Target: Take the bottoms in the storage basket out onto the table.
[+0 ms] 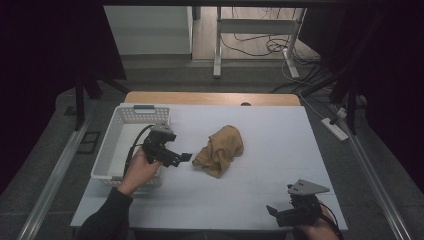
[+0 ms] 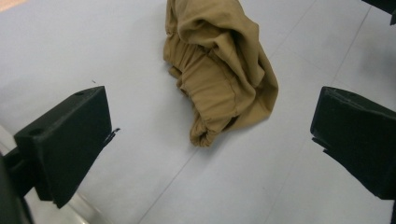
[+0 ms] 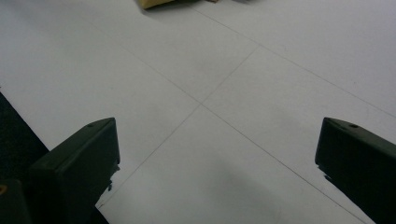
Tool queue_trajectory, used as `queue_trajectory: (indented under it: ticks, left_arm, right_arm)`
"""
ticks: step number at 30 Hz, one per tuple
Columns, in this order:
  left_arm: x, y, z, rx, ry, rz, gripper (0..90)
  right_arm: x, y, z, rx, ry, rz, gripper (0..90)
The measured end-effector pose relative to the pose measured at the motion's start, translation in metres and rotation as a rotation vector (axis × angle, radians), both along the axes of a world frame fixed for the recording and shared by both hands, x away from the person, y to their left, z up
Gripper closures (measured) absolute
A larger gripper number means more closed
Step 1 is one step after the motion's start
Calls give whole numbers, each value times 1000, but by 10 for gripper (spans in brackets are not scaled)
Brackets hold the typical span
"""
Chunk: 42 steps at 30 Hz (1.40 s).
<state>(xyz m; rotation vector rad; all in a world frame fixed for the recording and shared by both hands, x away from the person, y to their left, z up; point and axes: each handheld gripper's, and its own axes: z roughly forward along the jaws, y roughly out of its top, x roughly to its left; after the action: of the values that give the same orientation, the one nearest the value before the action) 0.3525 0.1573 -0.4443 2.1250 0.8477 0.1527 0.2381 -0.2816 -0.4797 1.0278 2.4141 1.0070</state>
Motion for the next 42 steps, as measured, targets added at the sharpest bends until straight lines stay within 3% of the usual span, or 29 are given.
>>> queue_trajectory:
  ticks: [4,42]
  left_arm:
    - [-4,4,-1,17,-11,15,0]
    - [-32,39,-9,-11,18,92,0]
  right_arm:
    - [0,0,0,0,0,0,3]
    - [0,1,0,-7,3,2,3]
